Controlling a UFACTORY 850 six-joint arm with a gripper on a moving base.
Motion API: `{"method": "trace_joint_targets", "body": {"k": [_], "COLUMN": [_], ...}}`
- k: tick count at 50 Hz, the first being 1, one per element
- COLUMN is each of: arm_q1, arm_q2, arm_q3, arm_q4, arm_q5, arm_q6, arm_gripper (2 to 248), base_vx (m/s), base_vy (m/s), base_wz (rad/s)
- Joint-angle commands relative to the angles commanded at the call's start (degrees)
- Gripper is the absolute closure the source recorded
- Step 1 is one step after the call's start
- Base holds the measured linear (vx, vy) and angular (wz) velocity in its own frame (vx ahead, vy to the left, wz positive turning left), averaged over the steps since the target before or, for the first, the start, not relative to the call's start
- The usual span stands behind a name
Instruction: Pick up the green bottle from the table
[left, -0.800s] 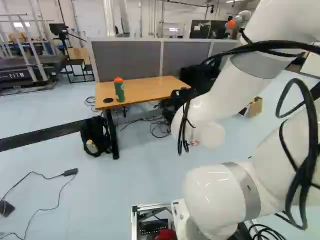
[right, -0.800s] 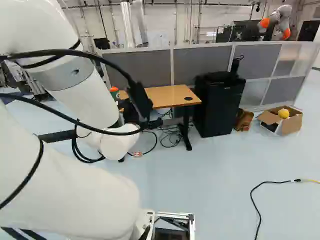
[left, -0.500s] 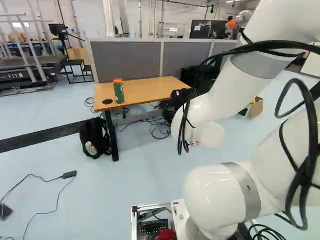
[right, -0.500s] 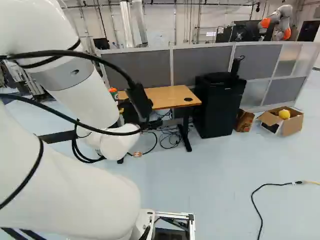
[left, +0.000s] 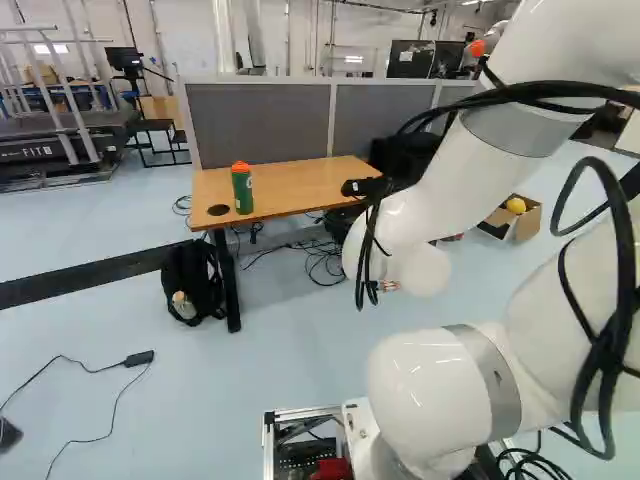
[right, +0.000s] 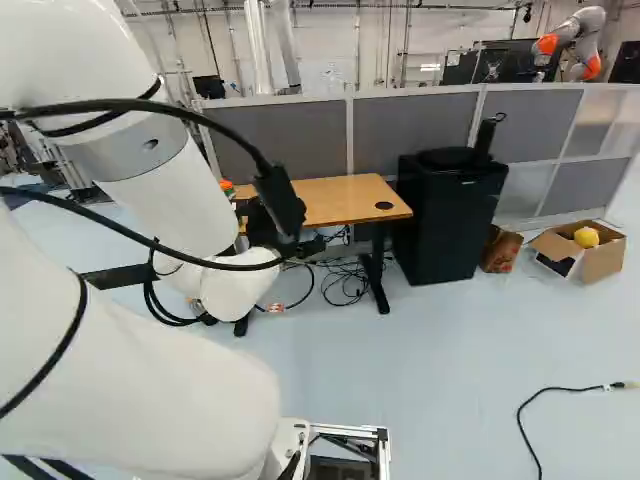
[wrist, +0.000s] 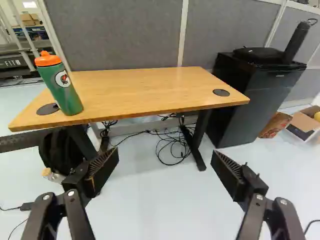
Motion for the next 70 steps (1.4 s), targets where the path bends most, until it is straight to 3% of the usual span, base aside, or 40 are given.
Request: {"method": "trace_joint_targets", "body": {"k": [70], "arm_q1": [0.0], "arm_q2": [0.0], "arm_q3": [0.0], "arm_q4": [0.0], "arm_q5": [0.0], "arm_q6": [0.0], "arm_gripper": [3], "base_vx": [0.081], "base_vy": [0.057], "base_wz": [0.208]}}
